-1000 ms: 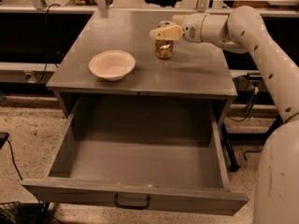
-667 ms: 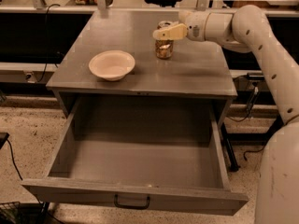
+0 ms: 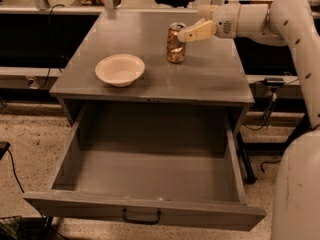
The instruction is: Pick orange can from top drawer and place on counter
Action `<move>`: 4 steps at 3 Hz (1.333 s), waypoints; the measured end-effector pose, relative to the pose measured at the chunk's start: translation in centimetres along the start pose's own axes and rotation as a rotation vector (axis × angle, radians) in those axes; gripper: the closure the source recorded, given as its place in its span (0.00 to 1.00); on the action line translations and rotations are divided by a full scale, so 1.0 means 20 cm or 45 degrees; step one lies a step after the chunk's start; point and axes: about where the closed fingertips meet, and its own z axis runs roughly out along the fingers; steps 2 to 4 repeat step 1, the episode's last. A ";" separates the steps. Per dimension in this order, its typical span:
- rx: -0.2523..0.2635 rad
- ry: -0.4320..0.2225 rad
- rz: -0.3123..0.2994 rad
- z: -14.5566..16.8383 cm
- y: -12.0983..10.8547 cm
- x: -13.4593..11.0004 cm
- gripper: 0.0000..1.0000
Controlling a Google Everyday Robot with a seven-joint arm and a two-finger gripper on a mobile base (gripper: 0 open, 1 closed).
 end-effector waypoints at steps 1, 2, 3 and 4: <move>0.000 0.000 0.000 0.00 0.00 0.00 0.00; 0.000 0.000 0.000 0.00 0.00 0.00 0.00; 0.000 0.000 0.000 0.00 0.00 0.00 0.00; 0.000 0.000 0.000 0.00 0.00 0.00 0.00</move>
Offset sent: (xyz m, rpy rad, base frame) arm 0.0000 0.0000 0.0000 0.0000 0.0000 0.0000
